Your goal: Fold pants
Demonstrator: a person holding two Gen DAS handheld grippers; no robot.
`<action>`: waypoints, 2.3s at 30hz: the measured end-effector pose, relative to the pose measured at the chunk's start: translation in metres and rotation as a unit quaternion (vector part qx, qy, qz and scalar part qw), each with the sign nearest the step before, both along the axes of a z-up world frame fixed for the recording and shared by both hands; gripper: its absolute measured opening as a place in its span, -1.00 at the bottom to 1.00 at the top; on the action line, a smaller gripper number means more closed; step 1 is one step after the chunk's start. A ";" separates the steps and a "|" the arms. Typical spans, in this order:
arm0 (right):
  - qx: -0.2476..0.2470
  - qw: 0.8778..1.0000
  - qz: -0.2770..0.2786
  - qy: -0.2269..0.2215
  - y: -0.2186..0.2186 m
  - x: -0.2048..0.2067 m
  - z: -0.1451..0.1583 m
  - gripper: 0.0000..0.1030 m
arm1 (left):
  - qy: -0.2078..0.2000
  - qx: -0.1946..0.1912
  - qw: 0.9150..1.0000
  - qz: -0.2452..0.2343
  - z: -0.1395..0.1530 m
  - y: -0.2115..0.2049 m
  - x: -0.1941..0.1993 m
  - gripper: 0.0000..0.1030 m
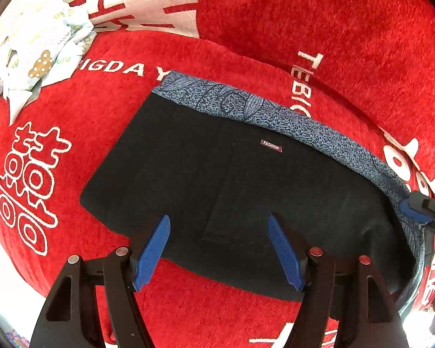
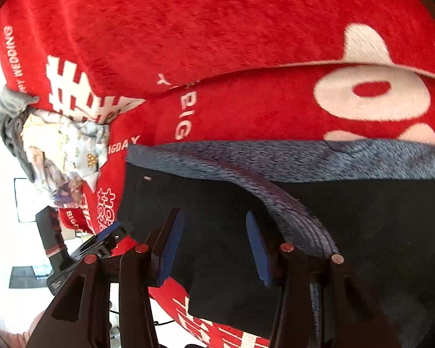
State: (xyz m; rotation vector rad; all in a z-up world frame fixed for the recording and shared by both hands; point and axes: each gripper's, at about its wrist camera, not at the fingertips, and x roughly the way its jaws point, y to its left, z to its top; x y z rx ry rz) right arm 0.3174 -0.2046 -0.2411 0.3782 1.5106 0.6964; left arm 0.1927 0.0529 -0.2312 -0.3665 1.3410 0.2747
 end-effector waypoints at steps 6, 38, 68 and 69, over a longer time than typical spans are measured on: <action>-0.018 0.993 0.083 -0.080 0.033 0.000 0.034 -0.02 | 0.002 -0.001 1.000 -0.003 -0.002 -0.005 0.003 0.40; -0.185 0.968 0.139 -0.100 0.050 0.042 -0.026 -0.92 | 0.007 -0.006 1.000 -0.011 -0.008 -0.015 0.001 0.40; -0.042 0.993 -0.110 -0.029 -0.119 -0.051 0.032 -0.32 | -0.033 -0.086 0.971 -0.222 0.040 -0.143 -0.002 0.40; -0.043 0.989 -0.140 -0.018 -0.142 -0.068 0.028 -0.32 | -0.036 -0.104 0.961 -0.252 0.039 -0.168 -0.001 0.40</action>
